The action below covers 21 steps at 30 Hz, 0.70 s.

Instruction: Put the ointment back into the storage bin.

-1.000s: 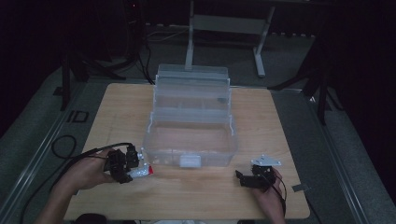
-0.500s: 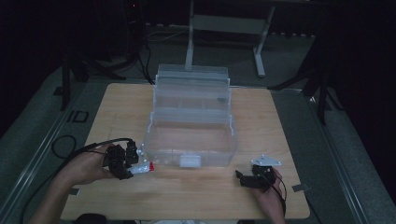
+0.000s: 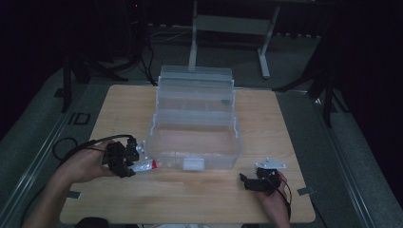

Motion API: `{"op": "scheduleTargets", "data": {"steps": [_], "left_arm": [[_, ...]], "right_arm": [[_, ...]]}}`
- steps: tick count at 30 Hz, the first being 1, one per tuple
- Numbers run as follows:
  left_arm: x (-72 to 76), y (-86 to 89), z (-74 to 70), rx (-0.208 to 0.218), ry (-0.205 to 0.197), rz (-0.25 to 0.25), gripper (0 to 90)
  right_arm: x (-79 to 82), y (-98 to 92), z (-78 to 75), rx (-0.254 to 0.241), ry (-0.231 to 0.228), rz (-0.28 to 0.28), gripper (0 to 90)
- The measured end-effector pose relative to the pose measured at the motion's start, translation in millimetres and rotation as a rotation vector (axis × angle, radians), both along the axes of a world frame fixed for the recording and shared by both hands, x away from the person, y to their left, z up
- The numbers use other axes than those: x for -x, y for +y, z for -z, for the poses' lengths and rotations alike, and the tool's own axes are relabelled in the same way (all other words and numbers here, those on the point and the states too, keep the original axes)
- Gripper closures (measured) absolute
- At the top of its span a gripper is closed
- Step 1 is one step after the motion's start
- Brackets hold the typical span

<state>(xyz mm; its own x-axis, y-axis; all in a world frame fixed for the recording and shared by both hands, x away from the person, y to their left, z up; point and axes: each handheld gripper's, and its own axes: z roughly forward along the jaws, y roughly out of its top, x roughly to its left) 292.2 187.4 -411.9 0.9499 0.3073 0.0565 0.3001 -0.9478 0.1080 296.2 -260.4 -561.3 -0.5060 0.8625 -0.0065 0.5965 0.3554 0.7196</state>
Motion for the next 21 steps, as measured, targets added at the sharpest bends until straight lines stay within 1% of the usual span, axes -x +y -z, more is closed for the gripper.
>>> {"op": "scheduleTargets", "data": {"steps": [6,12,18,21], "left_arm": [[-2.2,0.7,-5.0,0.001,-0.010,0.002,70.4],[-4.3,2.2,-10.4,0.026,-0.027,0.012,70.4],[-6.6,2.2,-14.2,0.027,-0.040,0.015,70.4],[-7.4,1.0,-15.7,0.025,-0.036,0.025,70.4]], "right_arm": [[0.0,0.0,0.0,0.000,0.000,0.000,13.6],[0.0,0.1,0.0,-0.001,0.000,0.001,13.5],[0.0,0.0,0.0,0.000,0.000,0.000,13.6],[0.0,0.0,0.0,0.000,0.000,0.000,13.6]]}}
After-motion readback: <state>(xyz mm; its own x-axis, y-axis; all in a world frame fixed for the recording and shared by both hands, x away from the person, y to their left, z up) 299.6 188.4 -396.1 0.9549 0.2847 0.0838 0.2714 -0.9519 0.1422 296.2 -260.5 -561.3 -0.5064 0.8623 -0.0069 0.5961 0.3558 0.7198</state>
